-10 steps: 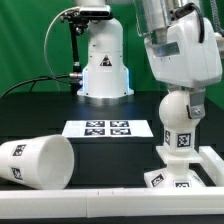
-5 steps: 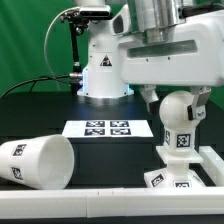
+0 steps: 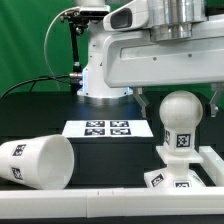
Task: Assemble lamp
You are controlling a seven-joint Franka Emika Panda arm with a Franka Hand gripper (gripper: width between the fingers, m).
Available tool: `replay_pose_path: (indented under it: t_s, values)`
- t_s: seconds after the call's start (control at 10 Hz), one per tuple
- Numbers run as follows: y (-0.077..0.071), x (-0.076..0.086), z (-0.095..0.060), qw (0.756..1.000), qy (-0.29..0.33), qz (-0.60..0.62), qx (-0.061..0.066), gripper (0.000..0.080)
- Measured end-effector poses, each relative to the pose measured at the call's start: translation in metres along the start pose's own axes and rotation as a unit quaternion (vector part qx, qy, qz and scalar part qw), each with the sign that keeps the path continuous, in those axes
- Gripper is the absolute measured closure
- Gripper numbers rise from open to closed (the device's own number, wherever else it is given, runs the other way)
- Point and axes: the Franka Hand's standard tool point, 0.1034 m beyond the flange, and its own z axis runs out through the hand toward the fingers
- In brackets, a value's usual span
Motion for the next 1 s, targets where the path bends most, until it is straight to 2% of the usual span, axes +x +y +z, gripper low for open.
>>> replay_pose_path:
  t_s: [0.2, 0.4, 0.5, 0.6, 0.8, 1.0]
  values:
    - [-0.0045, -0.0076, 0.0059, 0.99, 0.017, -0.141, -0.01, 0.0101]
    - [-0.0039, -0.0095, 0.0082, 0.983, 0.021, -0.182, -0.014, 0.0101]
    - [-0.0033, -0.0091, 0.0083, 0.986, 0.022, -0.166, -0.014, 0.0101]
    - [-0.0033, -0.0092, 0.0086, 0.986, 0.022, -0.167, -0.014, 0.0209]
    - [-0.0034, -0.0093, 0.0087, 0.991, 0.022, -0.135, -0.013, 0.0226]
    - [-0.0042, -0.0068, 0.0093, 0.999, 0.03, -0.035, -0.008, 0.0226]
